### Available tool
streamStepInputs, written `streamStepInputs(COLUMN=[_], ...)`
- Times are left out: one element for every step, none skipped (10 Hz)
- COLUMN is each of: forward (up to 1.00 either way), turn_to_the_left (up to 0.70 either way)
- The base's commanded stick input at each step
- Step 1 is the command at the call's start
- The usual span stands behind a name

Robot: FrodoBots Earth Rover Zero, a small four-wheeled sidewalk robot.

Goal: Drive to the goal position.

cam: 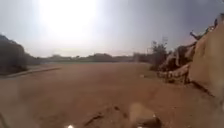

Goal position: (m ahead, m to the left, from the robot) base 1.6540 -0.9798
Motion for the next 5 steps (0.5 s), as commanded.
streamStepInputs(forward=[0.0,0.0,0.0,0.0,0.0], turn_to_the_left=[0.45,0.45,0.45,0.45,0.45])
